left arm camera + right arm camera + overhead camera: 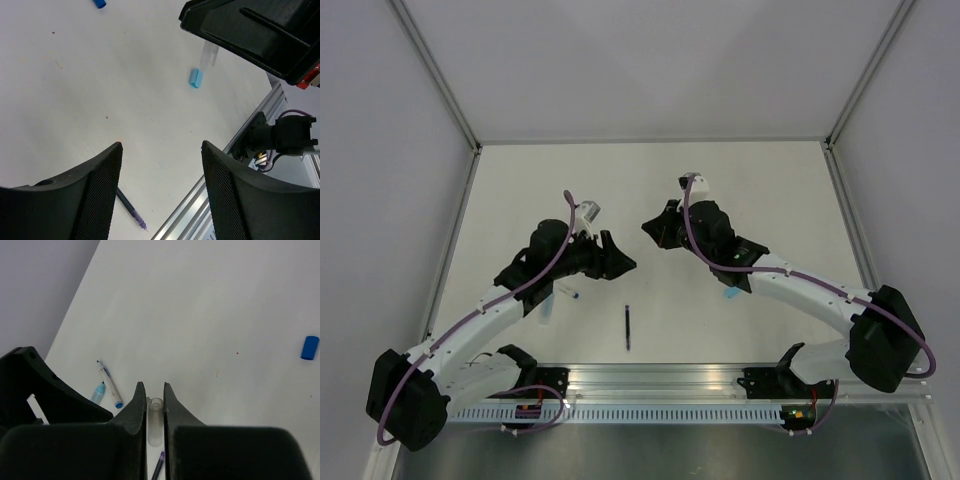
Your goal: Insert the pens into the pen caps
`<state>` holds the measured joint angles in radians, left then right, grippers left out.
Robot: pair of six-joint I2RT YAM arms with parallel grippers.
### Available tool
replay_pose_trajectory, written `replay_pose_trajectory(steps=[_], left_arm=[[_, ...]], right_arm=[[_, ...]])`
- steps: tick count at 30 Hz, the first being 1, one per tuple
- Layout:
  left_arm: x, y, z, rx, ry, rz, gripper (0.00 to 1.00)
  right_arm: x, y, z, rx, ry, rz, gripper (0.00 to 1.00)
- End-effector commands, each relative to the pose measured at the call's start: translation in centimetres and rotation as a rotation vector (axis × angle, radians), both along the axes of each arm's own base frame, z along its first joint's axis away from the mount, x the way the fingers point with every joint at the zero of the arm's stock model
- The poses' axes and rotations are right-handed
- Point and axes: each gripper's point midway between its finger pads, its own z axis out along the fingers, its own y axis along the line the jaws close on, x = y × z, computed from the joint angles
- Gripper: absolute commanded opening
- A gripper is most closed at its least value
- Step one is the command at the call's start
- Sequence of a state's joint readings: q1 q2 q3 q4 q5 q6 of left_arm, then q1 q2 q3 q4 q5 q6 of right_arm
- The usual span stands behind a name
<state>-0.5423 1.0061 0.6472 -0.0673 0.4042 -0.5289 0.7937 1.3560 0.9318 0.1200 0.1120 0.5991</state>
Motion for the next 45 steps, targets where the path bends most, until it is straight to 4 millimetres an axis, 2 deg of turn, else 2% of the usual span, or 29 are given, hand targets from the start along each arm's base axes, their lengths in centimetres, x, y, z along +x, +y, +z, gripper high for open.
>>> replay_pose_trajectory(steps=[1, 2, 3, 6, 8, 9, 11, 12, 13, 15, 17, 18, 19, 23, 25, 27, 32, 36, 41, 45], left_arm=[[1.1, 2.2, 0.1, 0.109, -0.007, 0.107, 0.7], [1.0, 2.5, -0.3, 0.132, 0.006, 0.116, 0.71], [0.7, 3.3, -2.0, 0.189, 0.065, 0.139, 0.71], [-0.5, 3.8, -5.0, 0.263, 0.166, 0.143, 0.7], [-2.1, 4.1, -7.4, 0.334, 0.24, 0.143, 0.68], [-2.7, 4.6, -8.3, 0.382, 0.258, 0.161, 0.67], [-3.5, 4.7, -9.5, 0.413, 0.294, 0.159, 0.64], [-4.1, 4.3, -9.8, 0.429, 0.294, 0.136, 0.64], [-4.5, 4.3, -9.9, 0.448, 0.298, 0.126, 0.63], [-5.0, 4.1, -10.2, 0.503, 0.281, 0.104, 0.63], [-6.0, 2.8, -9.7, 0.534, 0.261, 0.033, 0.63], [-6.7, 2.2, -10.1, 0.562, 0.276, -0.005, 0.64], [-6.7, 1.5, -9.5, 0.56, 0.281, -0.019, 0.64], [-7.8, 2.5, -11.1, 0.66, 0.382, 0.009, 0.63], [-7.6, 3.3, -12.0, 0.703, 0.399, 0.064, 0.62], [-7.6, 3.0, -12.4, 0.695, 0.412, 0.068, 0.61], [-7.7, 1.1, -14.2, 0.669, 0.46, 0.03, 0.57], [-7.2, 0.1, -15.0, 0.674, 0.469, 0.028, 0.57], [-7.4, 0.7, -16.6, 0.726, 0.519, 0.065, 0.55], [-6.9, 0.8, -17.1, 0.75, 0.526, 0.1, 0.51]], right_arm=[[-0.7, -1.1, -1.0, -0.061, 0.002, 0.029, 0.0], [-1.0, -1.5, -1.5, -0.085, 0.014, 0.034, 0.0], [-1.2, -1.8, -1.3, -0.103, 0.001, 0.04, 0.0], [-2.1, -2.9, -2.0, -0.151, 0.012, 0.05, 0.0], [-2.7, -3.9, -1.8, -0.175, 0.002, 0.058, 0.0], [-3.1, -4.3, -0.9, -0.16, -0.019, 0.06, 0.0], [-3.6, -5.1, -0.9, -0.153, -0.025, 0.06, 0.0], [-4.1, -5.5, 0.0, -0.131, -0.048, 0.062, 0.0], [-4.5, -5.9, -0.4, -0.128, -0.045, 0.066, 0.0], [-5.0, -6.3, 0.5, -0.1, -0.071, 0.072, 0.0], [-5.3, -6.7, 0.4, -0.092, -0.073, 0.079, 0.0], [-5.5, -6.9, 0.8, -0.08, -0.083, 0.081, 0.0], [-5.5, -7.2, 0.8, -0.078, -0.086, 0.078, 0.0], [-6.1, -7.3, 1.3, -0.058, -0.099, 0.105, 0.0], [-6.3, -7.4, 1.6, -0.047, -0.109, 0.113, 0.0], [-6.6, -7.4, 2.1, -0.035, -0.12, 0.125, 0.0], [-7.1, -7.7, 3.0, -0.017, -0.143, 0.131, 0.0], [-7.3, -8.0, 2.8, -0.026, -0.147, 0.13, 0.0], [-7.3, -8.0, 2.7, -0.027, -0.146, 0.13, 0.0], [-7.3, -8.0, 2.7, -0.021, -0.145, 0.132, 0.0]])
